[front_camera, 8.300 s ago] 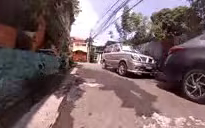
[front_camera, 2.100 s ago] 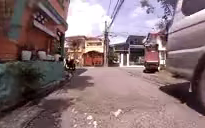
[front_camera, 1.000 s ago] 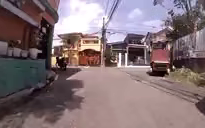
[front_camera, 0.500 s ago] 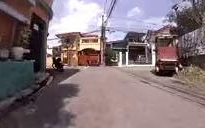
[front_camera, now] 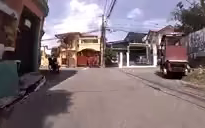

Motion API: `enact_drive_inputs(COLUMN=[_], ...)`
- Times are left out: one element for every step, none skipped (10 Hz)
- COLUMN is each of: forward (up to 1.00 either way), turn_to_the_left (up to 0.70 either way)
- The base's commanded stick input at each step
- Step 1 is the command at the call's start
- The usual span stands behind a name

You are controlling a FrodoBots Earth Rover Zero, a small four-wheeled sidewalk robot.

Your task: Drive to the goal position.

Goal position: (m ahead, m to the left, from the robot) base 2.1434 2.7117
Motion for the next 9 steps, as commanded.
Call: enact_drive_inputs(forward=[1.0, 1.0, 1.0, 1.0, 1.0, 0.79, 0.0, 0.0, 0.0], turn_to_the_left=[0.27, 0.0, 0.1, 0.27, 0.27, 0.0, 0.0, 0.0, 0.0])
